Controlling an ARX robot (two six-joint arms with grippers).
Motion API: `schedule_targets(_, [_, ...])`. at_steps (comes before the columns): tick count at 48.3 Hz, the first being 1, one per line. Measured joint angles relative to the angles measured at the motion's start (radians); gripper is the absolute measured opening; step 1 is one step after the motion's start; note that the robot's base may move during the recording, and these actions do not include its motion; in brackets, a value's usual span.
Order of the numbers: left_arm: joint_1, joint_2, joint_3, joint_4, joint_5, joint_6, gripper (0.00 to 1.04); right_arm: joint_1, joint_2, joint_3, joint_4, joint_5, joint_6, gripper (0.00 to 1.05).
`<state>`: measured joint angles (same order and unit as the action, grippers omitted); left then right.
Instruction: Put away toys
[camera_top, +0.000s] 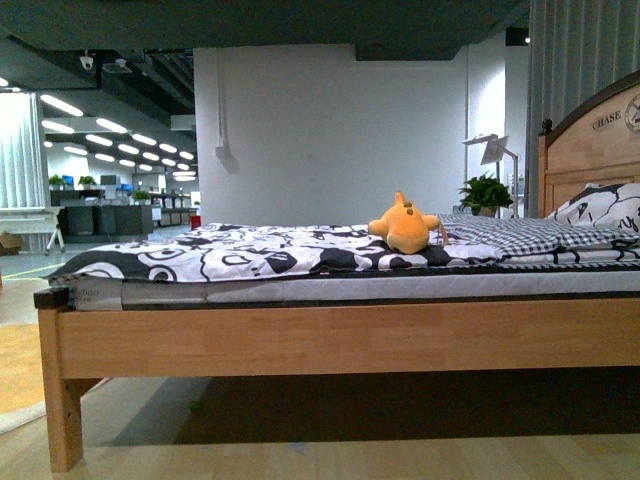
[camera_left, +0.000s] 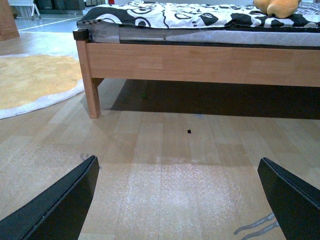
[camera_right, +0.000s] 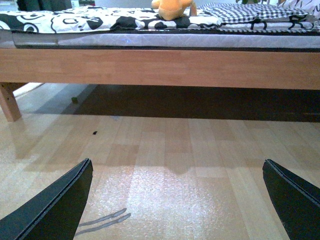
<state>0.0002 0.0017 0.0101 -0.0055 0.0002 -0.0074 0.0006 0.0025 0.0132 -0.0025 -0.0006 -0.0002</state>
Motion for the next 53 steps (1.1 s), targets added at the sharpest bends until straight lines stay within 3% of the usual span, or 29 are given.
schedule_targets(53, [0.0,0.0,0.0,0.0,0.0,0.0,0.99,0.0,0.0,0.0,0.0,0.0,0.0,1.04])
